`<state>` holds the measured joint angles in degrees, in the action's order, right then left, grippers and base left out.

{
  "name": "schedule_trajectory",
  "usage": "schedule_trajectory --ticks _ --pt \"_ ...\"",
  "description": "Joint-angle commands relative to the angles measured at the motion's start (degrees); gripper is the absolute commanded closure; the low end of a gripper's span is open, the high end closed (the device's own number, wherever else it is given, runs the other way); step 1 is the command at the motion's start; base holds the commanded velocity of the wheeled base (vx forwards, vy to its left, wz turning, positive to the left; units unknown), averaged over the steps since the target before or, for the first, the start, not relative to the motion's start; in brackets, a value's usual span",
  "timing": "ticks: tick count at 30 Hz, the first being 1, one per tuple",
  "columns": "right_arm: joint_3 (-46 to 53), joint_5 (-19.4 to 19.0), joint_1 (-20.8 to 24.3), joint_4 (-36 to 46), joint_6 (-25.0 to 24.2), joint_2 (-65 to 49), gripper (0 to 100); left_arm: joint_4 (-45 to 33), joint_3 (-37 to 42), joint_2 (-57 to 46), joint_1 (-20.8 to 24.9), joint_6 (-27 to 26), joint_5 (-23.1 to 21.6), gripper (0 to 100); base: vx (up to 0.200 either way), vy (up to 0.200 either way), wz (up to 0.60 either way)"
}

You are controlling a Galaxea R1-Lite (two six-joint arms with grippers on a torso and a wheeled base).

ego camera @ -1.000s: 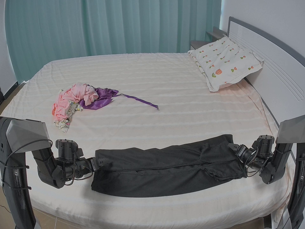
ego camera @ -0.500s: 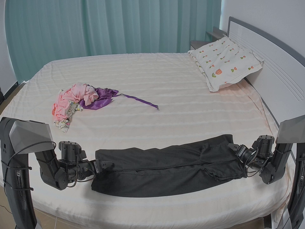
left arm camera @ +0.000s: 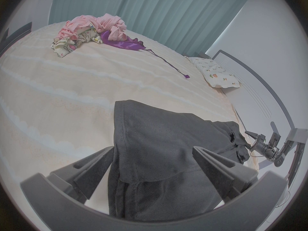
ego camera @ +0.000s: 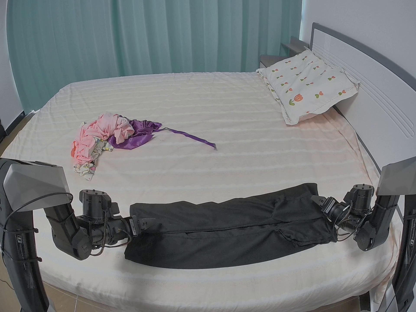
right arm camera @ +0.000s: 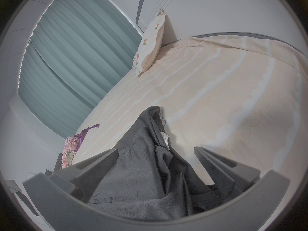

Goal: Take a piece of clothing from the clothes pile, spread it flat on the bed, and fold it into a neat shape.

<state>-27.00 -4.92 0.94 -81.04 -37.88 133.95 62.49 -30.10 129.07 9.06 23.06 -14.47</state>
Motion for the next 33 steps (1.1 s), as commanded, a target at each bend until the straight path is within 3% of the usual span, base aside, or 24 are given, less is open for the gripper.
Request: schedule_trajectory --ticks 1,27,28,33 --pt "0.0 -0.1 0.0 -0.1 0.0 0.0 0 0.0 0.3 -0.5 0.3 -0.9 0.1 0 0.0 0.0 0.0" --pt "0.0 0.0 0.0 -0.1 0.0 0.1 0 2.7 -0.7 4.3 -0.5 -0.7 -0.4 0 0.0 0.0 0.0" --pt "0.0 0.0 0.0 -0.1 0.0 0.1 0 3.4 -0.5 4.3 -0.6 -0.7 -0.4 100 0.0 0.0 0.0" --pt "0.0 0.0 0.0 -0.1 0.0 0.1 0 4.6 -0.2 4.4 -1.1 -0.7 -0.3 100 0.0 0.0 0.0"
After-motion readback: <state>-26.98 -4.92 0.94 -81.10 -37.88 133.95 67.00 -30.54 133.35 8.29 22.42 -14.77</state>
